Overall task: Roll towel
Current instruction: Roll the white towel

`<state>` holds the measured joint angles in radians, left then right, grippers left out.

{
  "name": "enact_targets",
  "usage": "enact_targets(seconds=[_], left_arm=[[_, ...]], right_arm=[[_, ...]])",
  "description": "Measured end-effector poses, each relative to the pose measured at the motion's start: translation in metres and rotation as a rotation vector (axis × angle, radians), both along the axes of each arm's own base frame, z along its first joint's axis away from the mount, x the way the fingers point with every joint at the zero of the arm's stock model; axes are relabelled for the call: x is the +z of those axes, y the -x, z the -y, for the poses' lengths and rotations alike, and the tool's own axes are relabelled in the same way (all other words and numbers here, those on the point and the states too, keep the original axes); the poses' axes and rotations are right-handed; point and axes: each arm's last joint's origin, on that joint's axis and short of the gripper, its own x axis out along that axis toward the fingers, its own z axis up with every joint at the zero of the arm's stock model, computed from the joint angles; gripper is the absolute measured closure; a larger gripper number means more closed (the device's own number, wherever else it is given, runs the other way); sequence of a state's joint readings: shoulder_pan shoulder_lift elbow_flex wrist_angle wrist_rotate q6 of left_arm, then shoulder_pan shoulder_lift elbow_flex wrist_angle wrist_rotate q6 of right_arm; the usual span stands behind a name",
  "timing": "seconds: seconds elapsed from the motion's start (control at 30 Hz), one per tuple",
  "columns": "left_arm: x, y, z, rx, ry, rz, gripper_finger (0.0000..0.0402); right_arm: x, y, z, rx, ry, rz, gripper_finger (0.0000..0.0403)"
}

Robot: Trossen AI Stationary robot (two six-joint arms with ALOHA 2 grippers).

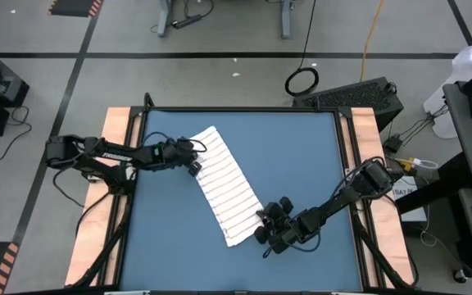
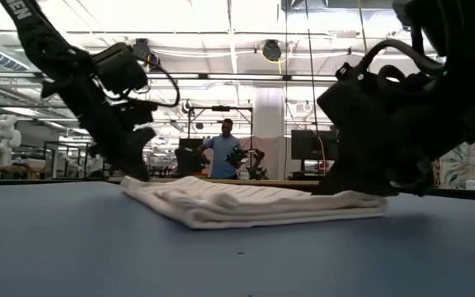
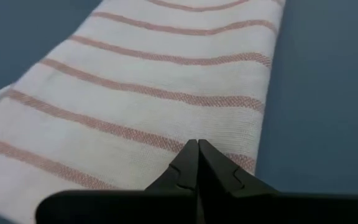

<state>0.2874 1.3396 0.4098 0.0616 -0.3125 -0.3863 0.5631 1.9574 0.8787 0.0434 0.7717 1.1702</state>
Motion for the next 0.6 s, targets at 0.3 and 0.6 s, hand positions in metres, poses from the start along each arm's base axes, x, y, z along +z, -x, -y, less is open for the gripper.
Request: enact_targets(seconds=[0.3, 0.6], left_arm=[[0.008, -0.019, 0.049, -0.298, 0.081, 0.057, 0.0334], [0.032, -0.024, 0.148, -0.617, 0.003, 0.366, 0.0334]], right_arm=[[0.031, 0.003, -0.009, 0.182, 0.021, 0.0, 0.0403], [0.071, 0.018, -0.016, 0.498, 0.327, -0.086, 0.0403]])
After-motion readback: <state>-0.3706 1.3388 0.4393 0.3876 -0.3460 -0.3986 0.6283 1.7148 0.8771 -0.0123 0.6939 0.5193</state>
